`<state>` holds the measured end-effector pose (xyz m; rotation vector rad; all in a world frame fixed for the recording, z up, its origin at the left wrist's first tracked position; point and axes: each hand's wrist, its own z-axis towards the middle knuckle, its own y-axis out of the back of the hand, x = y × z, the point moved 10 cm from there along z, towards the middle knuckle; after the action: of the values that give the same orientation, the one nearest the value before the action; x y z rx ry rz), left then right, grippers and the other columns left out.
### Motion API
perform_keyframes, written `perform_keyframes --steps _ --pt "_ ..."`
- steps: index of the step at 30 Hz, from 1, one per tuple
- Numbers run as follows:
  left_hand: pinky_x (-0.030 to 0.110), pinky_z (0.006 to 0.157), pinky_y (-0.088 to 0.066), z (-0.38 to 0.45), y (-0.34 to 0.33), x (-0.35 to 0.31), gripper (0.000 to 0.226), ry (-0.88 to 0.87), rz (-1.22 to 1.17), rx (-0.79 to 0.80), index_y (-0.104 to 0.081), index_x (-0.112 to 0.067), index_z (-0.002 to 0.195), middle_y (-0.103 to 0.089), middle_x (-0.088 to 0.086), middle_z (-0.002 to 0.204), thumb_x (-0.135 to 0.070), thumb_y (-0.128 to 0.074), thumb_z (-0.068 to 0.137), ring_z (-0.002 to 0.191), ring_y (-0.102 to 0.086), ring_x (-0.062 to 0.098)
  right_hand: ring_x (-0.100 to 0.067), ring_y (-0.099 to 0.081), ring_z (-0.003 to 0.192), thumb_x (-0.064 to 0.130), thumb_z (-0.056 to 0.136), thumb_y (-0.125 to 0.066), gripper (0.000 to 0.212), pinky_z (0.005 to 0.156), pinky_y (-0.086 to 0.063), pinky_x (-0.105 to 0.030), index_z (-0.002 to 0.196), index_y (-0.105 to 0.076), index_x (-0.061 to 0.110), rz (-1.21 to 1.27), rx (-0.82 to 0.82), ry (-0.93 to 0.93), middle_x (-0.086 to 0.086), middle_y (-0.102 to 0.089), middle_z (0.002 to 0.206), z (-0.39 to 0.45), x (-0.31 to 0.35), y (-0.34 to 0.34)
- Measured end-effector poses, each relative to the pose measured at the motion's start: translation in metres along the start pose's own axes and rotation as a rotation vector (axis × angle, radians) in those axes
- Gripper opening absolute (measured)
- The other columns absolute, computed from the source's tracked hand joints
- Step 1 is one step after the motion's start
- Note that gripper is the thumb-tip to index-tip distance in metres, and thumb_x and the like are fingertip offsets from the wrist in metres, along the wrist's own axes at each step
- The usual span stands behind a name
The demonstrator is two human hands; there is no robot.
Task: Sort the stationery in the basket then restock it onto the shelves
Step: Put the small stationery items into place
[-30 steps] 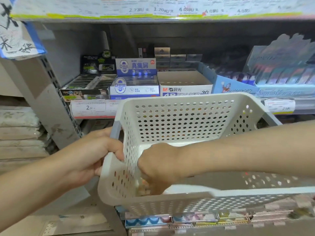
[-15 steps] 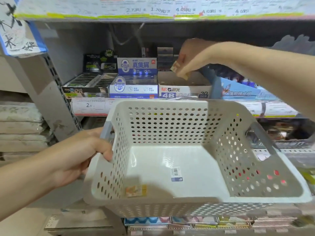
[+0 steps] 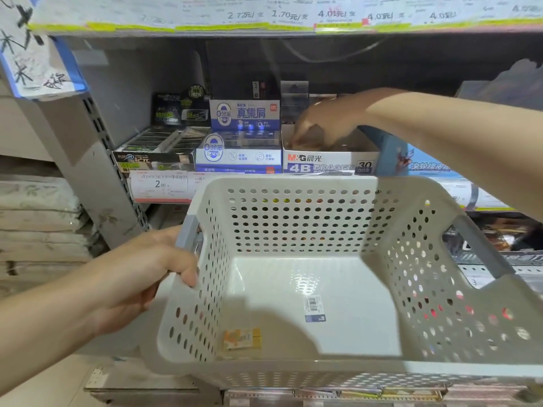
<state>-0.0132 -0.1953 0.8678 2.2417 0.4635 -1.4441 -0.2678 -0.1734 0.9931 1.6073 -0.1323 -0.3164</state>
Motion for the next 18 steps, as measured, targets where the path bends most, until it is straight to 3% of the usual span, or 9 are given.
perform_keyframes --steps 3,7,8,10,13,18 --pt "0.049 0.078 -0.027 0.002 0.003 0.000 0.056 -0.005 0.006 0.000 -0.074 -0.023 0.090 -0.071 0.025 0.098 -0.003 -0.057 0.041 0.083 -0.057 0.042 -0.017 -0.051 0.082 0.023 0.083 -0.066 0.030 0.085 -0.048 -0.036 0.113 -0.065 0.017 -0.006 -0.048 -0.013 -0.009 -0.066 0.110 0.002 -0.005 0.002" --pt "0.048 0.079 -0.026 0.004 0.005 0.001 0.058 -0.004 -0.007 0.004 -0.074 -0.023 0.088 -0.071 0.024 0.097 -0.004 -0.060 0.036 0.086 -0.054 0.042 -0.025 -0.059 0.090 0.051 0.085 -0.058 0.043 0.083 -0.049 -0.033 0.098 -0.063 0.011 -0.013 0.039 -0.230 -0.002 -0.063 0.100 0.011 -0.025 -0.007" --pt "0.048 0.080 -0.026 0.005 0.005 0.001 0.059 -0.003 -0.016 0.005 -0.074 -0.023 0.088 -0.072 0.024 0.097 -0.005 -0.061 0.034 0.086 -0.054 0.042 -0.025 -0.059 0.093 0.053 0.085 -0.058 0.046 0.084 -0.048 -0.033 0.103 -0.064 0.012 -0.001 0.064 -0.248 0.000 -0.063 0.102 0.012 -0.023 -0.013" --pt "0.048 0.080 -0.025 0.005 0.005 0.001 0.062 -0.008 -0.012 0.001 -0.074 -0.023 0.089 -0.071 0.025 0.097 -0.008 -0.062 0.029 0.086 -0.053 0.041 -0.026 -0.061 0.098 0.040 0.088 -0.060 0.039 0.088 -0.050 -0.035 0.113 -0.066 0.011 0.043 0.033 -0.230 -0.003 -0.066 0.109 0.018 -0.019 -0.016" --pt "0.048 0.079 -0.025 0.005 0.005 0.001 0.057 -0.003 -0.016 0.003 -0.074 -0.023 0.089 -0.071 0.025 0.098 -0.003 -0.058 0.038 0.084 -0.054 0.041 -0.027 -0.061 0.101 0.019 0.089 -0.060 0.031 0.094 -0.049 -0.036 0.119 -0.066 0.013 0.057 -0.009 -0.203 -0.006 -0.066 0.116 0.021 -0.013 -0.012" --pt "0.048 0.079 -0.031 0.006 0.005 0.002 0.051 0.004 0.015 0.002 -0.074 -0.023 0.087 -0.071 0.025 0.095 -0.002 -0.055 0.044 0.082 -0.058 0.041 -0.016 -0.055 0.091 0.008 0.089 -0.058 0.030 0.082 -0.042 -0.024 0.118 -0.066 0.014 0.133 -0.079 -0.146 -0.003 -0.066 0.116 0.028 -0.008 -0.011"
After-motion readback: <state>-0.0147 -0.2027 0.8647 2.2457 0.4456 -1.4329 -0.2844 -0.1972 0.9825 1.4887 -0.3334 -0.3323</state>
